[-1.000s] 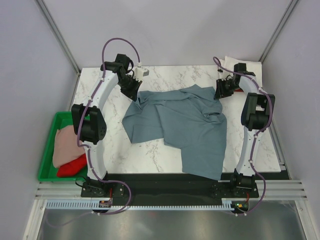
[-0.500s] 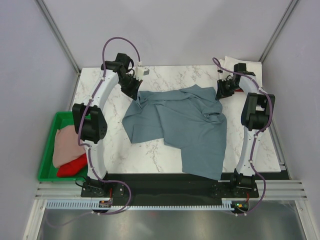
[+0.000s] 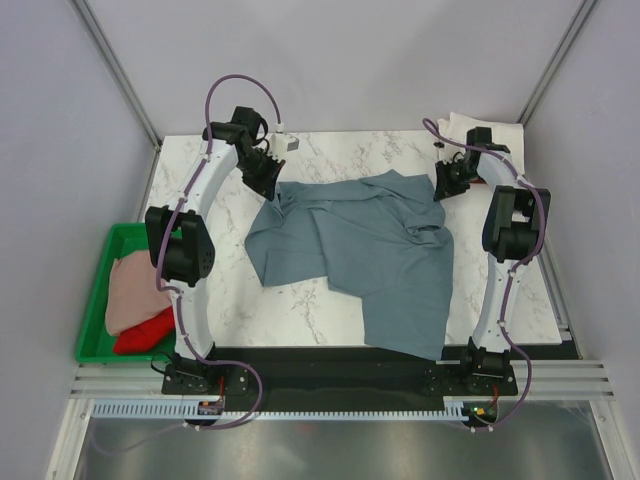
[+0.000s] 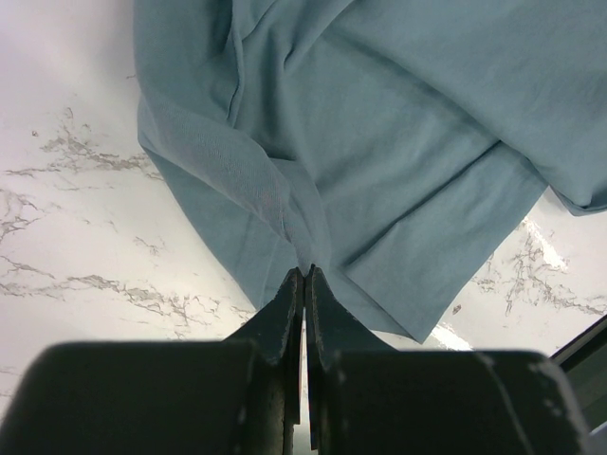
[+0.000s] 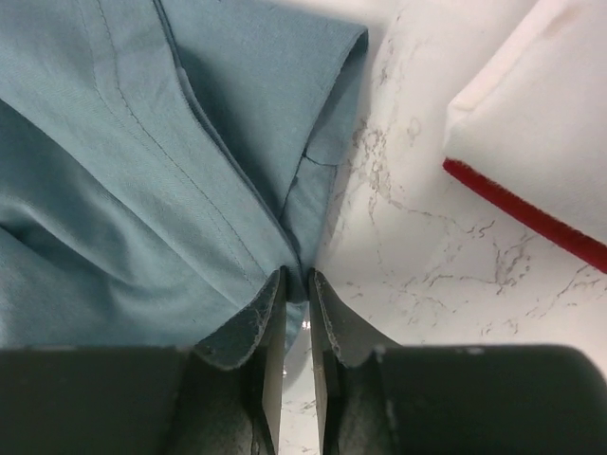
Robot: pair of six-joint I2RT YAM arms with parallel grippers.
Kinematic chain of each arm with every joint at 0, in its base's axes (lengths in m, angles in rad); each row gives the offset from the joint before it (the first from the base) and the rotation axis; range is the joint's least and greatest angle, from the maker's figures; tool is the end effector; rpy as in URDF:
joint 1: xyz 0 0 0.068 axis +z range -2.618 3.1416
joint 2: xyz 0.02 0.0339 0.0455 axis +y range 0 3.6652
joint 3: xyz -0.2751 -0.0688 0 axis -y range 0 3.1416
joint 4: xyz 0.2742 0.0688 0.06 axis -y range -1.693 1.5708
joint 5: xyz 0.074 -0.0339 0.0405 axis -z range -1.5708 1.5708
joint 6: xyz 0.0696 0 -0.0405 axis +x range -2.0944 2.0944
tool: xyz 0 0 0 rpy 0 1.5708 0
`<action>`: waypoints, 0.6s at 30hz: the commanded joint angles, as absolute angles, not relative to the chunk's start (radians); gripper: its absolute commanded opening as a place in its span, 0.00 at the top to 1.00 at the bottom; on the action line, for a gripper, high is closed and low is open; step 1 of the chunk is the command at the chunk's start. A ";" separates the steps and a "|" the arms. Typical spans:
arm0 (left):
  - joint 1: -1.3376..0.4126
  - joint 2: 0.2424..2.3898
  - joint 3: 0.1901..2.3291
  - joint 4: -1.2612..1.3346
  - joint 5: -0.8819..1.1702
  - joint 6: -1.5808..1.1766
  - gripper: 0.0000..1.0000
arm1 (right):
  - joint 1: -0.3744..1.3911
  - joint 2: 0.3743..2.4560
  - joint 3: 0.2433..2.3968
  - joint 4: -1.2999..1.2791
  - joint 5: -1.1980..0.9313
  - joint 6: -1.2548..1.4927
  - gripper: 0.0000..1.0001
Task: Fold and stack the t-shirts
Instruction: Flatten the tshirt out
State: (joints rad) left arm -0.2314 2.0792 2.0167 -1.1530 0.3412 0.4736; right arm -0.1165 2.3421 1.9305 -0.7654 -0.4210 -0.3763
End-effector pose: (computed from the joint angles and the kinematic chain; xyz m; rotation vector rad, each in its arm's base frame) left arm 0.4618 -0.1327 0.2657 1.0186 2.5252 -0.4064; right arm 0.5395 -0.0345 0.1290 -0.4520 2.5942 0.4171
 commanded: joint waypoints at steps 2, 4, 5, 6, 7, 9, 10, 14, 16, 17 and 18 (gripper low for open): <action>-0.233 2.077 2.057 -1.138 0.347 0.479 0.97 | -0.103 2.263 1.917 -0.750 -0.364 -0.425 0.77; -0.233 2.079 2.057 -1.137 0.350 0.476 0.97 | -0.098 2.261 1.933 -0.750 -0.359 -0.428 0.77; -0.233 2.080 2.060 -1.137 0.351 0.476 0.97 | -0.097 2.264 1.937 -0.752 -0.357 -0.429 0.78; -0.233 2.080 2.062 -1.137 0.350 0.476 0.97 | -0.094 2.264 1.939 -0.750 -0.357 -0.433 0.78; -0.235 2.080 2.065 -1.137 0.351 0.477 0.97 | -0.091 2.261 1.939 -0.750 -0.353 -0.437 0.79; -0.235 2.079 2.065 -1.137 0.348 0.477 0.97 | -0.087 2.257 1.936 -0.749 -0.350 -0.439 0.80; -0.233 2.079 2.065 -1.137 0.350 0.479 0.97 | -0.086 2.256 1.934 -0.749 -0.350 -0.439 0.80; -0.233 2.079 2.066 -1.137 0.350 0.476 0.97 | -0.083 2.250 1.928 -0.744 -0.350 -0.437 0.89; -0.233 2.079 2.068 -1.135 0.350 0.474 0.97 | -0.081 2.246 1.927 -0.741 -0.347 -0.437 0.91; -0.233 2.080 2.069 -1.135 0.350 0.474 0.97 | -0.081 2.238 1.927 -0.729 -0.336 -0.437 0.92; -0.233 2.080 2.069 -1.135 0.350 0.474 0.97 | -0.081 2.234 1.922 -0.723 -0.330 -0.437 0.92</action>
